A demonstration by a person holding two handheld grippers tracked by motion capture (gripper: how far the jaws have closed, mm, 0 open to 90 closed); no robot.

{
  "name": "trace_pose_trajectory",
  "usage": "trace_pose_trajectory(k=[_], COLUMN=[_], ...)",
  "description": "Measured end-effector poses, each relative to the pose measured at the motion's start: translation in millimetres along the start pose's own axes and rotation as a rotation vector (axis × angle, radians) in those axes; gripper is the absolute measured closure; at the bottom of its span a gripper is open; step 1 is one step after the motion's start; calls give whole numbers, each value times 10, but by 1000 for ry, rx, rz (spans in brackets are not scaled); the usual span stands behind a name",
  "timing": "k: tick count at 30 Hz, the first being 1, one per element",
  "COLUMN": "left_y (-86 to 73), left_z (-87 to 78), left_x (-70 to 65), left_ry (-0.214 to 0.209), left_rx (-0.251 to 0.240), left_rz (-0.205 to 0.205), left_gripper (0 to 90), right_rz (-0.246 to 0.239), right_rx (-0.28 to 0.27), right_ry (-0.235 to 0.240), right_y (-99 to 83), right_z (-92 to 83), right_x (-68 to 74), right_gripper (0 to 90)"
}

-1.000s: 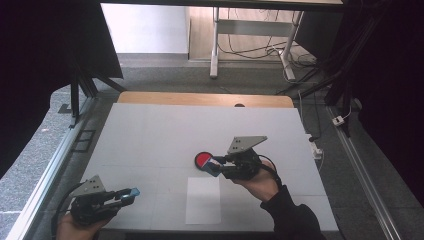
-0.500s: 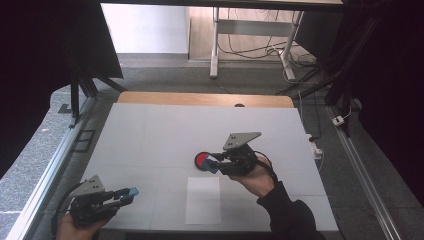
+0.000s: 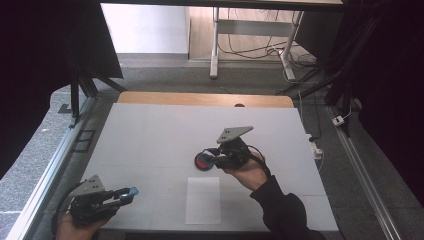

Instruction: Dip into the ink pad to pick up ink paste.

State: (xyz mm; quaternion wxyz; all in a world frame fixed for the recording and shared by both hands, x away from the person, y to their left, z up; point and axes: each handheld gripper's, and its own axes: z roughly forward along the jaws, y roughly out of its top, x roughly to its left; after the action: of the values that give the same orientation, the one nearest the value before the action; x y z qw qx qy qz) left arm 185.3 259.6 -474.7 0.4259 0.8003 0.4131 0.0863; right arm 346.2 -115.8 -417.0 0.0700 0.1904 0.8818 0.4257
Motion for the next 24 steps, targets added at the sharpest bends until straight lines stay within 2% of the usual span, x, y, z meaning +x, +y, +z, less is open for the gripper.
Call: trace_pose_trajectory(k=[11, 24], left_y=[3, 3], left_z=[10, 12], left_x=[2, 5], left_ry=[-4, -9], left_rx=[6, 9], left_rz=[1, 1], left_gripper=[682, 683], right_rz=[-5, 21], right_rx=[29, 62], right_ry=[-34, -74], right_y=[31, 23], right_z=[137, 320], right_x=[-76, -231], right_gripper=[709, 709])
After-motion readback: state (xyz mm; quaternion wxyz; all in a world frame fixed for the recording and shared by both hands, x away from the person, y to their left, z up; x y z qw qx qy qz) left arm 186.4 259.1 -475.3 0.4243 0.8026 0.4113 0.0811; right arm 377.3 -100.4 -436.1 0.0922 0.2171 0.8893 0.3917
